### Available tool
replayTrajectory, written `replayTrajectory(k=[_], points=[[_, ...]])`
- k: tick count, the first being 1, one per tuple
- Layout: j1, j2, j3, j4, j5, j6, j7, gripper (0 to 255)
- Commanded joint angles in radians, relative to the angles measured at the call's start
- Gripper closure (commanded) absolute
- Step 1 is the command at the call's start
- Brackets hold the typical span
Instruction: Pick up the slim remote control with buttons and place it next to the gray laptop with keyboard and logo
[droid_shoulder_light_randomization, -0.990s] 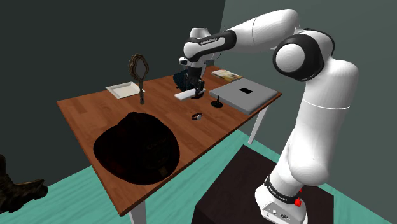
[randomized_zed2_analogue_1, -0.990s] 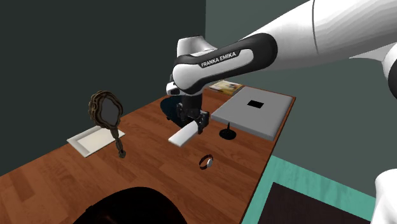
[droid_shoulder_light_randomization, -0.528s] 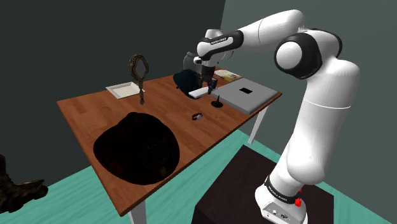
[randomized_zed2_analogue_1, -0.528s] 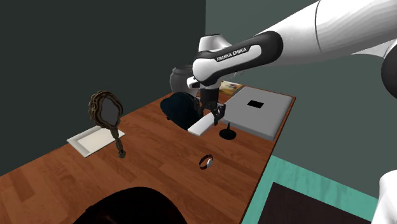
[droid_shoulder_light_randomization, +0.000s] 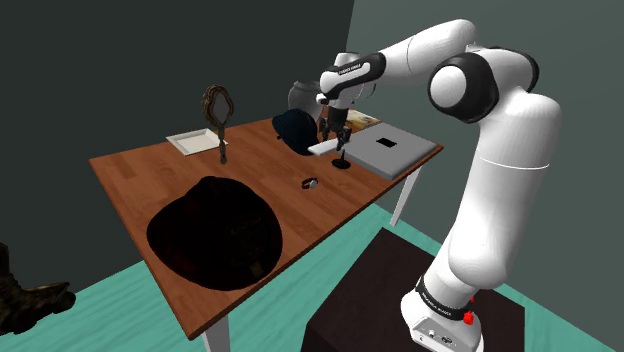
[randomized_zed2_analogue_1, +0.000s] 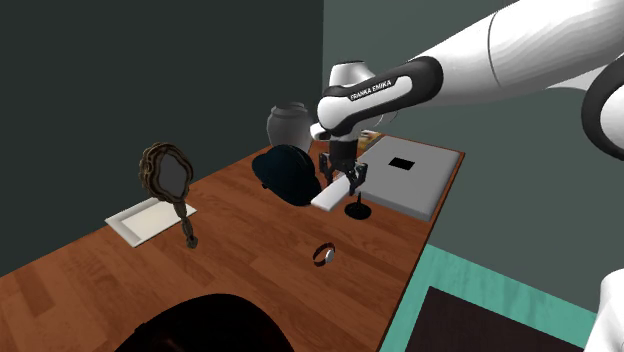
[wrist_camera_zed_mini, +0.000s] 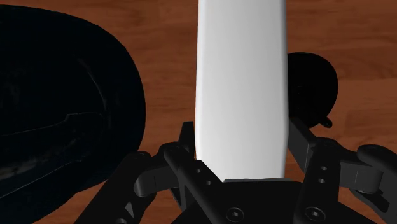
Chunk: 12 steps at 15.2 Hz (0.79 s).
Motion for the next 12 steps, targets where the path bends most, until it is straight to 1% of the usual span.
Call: replayTrajectory(k=[1, 12], points=[[-0.001, 0.011, 0.002, -0.015, 0.006, 0.025, -0.004, 255], [-0.012, 0.079, 0.016, -0.082, 0.048, 0.153, -0.032, 255]])
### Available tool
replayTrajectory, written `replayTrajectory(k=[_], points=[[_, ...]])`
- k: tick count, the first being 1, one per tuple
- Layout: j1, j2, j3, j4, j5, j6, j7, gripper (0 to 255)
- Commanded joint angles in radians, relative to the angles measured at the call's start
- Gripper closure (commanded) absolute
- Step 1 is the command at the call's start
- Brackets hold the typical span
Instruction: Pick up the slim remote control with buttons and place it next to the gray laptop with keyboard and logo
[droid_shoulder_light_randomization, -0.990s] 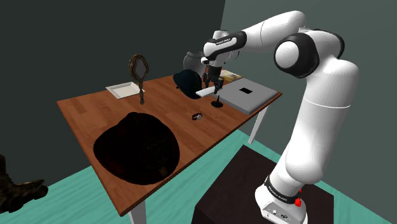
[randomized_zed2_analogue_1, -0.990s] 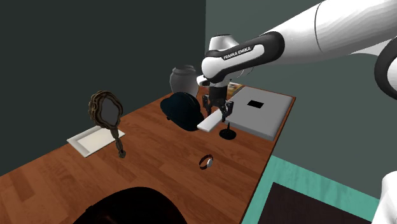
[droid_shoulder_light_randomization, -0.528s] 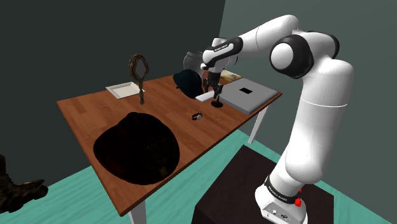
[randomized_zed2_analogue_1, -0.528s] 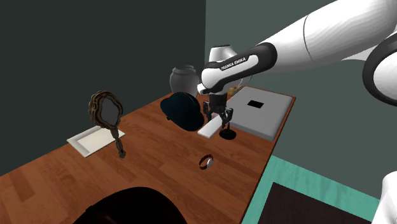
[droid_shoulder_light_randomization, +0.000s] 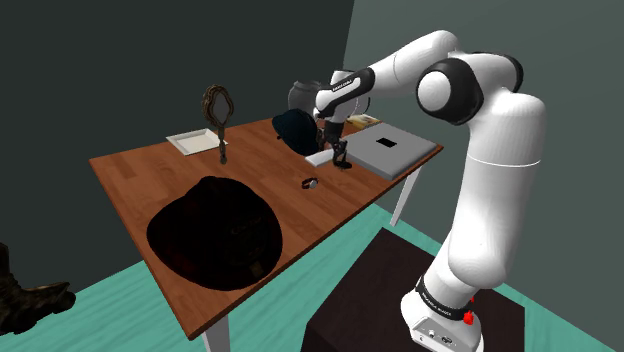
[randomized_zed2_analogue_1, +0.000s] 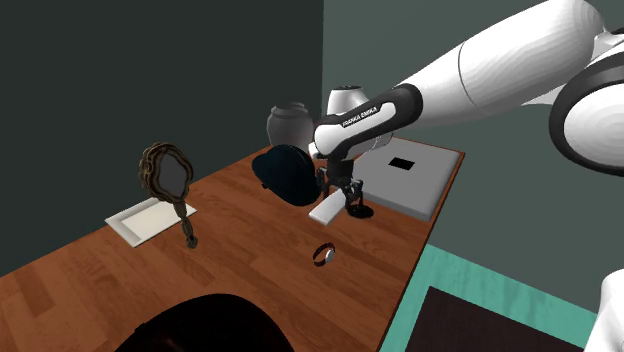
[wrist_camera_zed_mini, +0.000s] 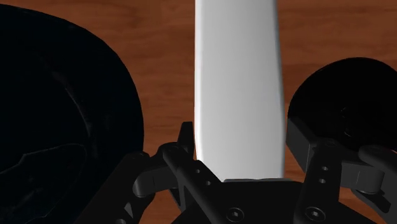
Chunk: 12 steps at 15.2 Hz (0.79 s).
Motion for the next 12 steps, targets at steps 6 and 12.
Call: replayTrajectory(k=[6, 12], points=[[-0.005, 0.018, 0.004, -0.022, 0.007, 0.004, -0.005, 255], [-0.005, 0.015, 0.004, -0.022, 0.005, 0.001, -0.004, 0]])
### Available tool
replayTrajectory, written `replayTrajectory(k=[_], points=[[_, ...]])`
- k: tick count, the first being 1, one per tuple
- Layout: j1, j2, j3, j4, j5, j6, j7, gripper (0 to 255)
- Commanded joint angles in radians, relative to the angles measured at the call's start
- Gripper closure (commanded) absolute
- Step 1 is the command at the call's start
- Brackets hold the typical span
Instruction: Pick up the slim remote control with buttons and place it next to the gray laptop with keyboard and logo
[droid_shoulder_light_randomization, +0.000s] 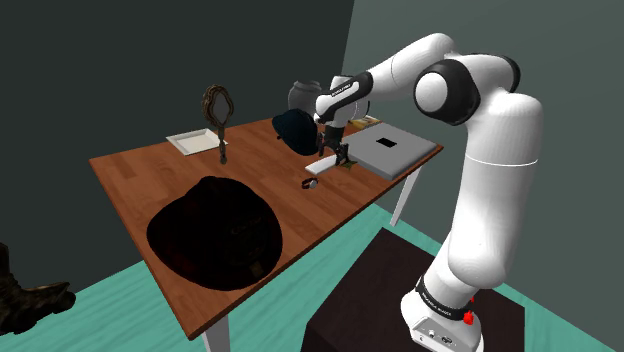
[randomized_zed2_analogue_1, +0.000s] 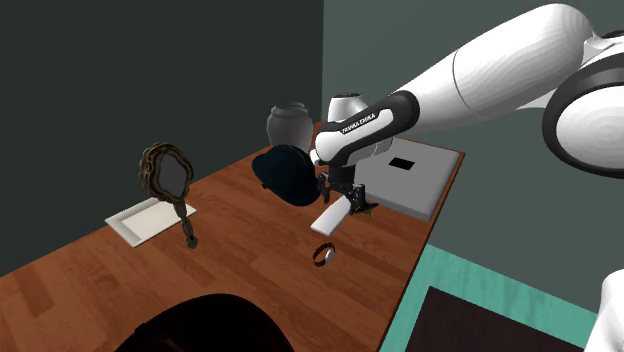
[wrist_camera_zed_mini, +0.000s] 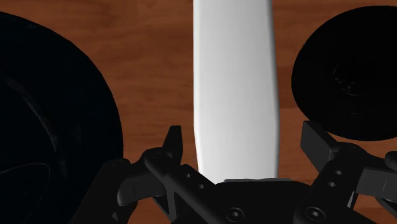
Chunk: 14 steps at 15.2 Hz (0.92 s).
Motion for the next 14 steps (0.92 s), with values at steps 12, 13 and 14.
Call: replayTrajectory(k=[12, 13, 14], points=[[0.009, -0.057, -0.012, 0.057, -0.035, -0.109, 0.024, 0], [0.009, -0.057, -0.012, 0.057, -0.035, -0.109, 0.024, 0], [0.009, -0.057, -0.012, 0.057, -0.035, -0.109, 0.024, 0]])
